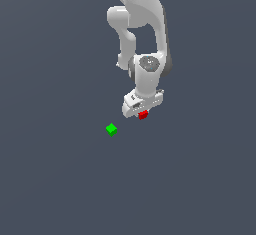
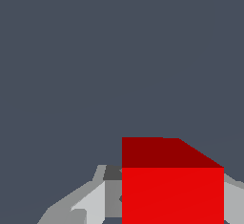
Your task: Stack the red cube on top of the green cube.
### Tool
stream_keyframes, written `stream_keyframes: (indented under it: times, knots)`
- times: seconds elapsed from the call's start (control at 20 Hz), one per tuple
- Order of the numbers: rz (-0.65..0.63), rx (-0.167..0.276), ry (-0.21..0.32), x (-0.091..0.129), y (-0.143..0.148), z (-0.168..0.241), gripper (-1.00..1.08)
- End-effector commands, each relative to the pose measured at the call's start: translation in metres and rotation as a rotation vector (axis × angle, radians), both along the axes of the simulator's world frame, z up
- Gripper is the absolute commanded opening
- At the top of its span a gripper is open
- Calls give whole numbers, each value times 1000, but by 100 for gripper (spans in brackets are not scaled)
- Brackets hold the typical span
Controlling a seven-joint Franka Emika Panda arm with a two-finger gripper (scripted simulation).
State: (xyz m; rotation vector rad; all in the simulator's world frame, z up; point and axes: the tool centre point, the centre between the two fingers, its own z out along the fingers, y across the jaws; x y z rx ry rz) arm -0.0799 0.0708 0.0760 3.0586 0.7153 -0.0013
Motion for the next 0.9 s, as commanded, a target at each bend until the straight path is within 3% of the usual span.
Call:
stream_keyframes:
  times: [0.0, 0.35, 0.85]
  knots:
    - [0, 0, -1, 0, 0, 17, -100]
    - [0, 0, -1, 1, 1, 43, -100]
    - [0, 1, -1, 2, -1, 44, -100]
